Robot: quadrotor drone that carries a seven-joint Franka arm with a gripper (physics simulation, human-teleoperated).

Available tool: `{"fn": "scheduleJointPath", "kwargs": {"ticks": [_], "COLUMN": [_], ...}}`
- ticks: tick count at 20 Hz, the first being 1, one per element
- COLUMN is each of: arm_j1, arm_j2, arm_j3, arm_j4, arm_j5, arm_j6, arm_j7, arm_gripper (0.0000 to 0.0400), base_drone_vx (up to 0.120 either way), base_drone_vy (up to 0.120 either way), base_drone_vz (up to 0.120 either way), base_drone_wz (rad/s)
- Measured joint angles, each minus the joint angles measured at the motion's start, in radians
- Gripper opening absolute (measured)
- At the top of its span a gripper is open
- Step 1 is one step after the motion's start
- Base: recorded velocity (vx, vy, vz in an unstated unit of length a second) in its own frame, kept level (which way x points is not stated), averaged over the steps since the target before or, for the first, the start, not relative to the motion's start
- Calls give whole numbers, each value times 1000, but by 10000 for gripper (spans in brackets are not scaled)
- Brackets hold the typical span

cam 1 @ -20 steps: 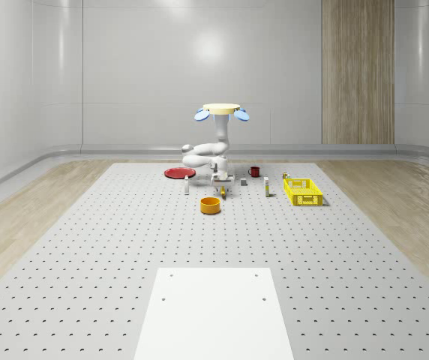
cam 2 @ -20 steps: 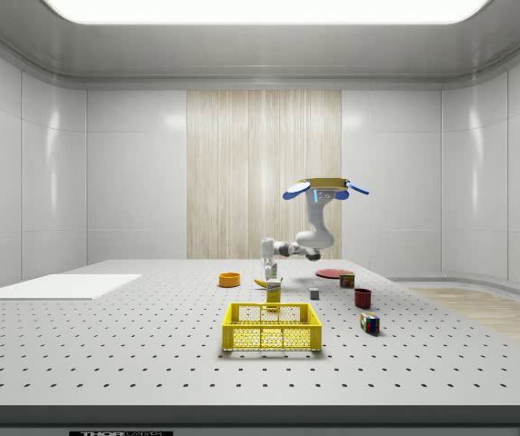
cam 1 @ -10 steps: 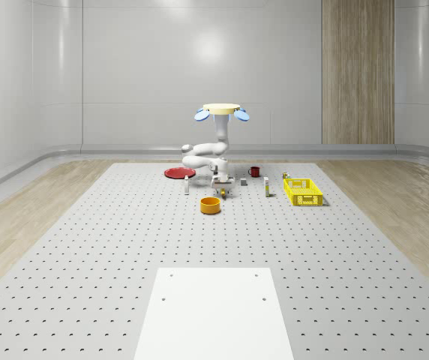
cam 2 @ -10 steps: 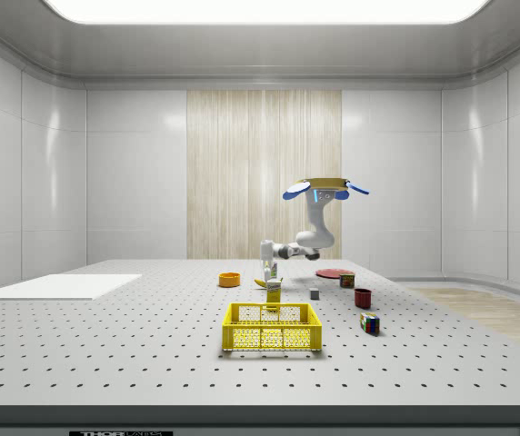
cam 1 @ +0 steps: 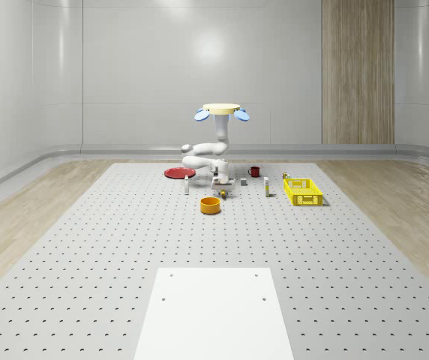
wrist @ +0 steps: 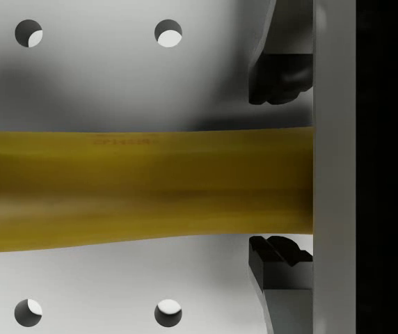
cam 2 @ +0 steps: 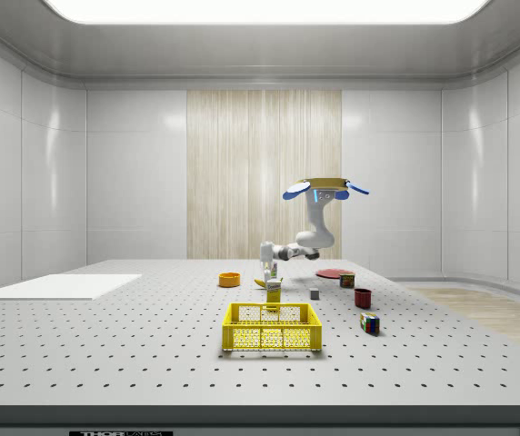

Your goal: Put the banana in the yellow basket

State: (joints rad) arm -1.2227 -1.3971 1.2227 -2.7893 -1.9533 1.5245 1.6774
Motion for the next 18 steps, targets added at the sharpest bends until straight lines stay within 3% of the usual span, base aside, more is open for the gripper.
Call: {"fn": "scheduleJointPath", "kwargs": {"ticks": [4, 14, 18], "arm_j1": [-3, -4, -5], "arm_j2": [-6, -13, -14], "arm_j3": [-1, 51, 99], "arm_j4": [1, -12, -23], "arm_j5": [0, 48, 93], "arm_j6": [6, -11, -29], "arm_j7": [7, -16, -22], "arm_gripper": [191, 190, 193], "base_drone_vx": [0, 0, 0], "base_drone_vy": [0, 0, 0], "base_drone_vz": [0, 0, 100], "base_drone_wz": [0, 0, 0]}}
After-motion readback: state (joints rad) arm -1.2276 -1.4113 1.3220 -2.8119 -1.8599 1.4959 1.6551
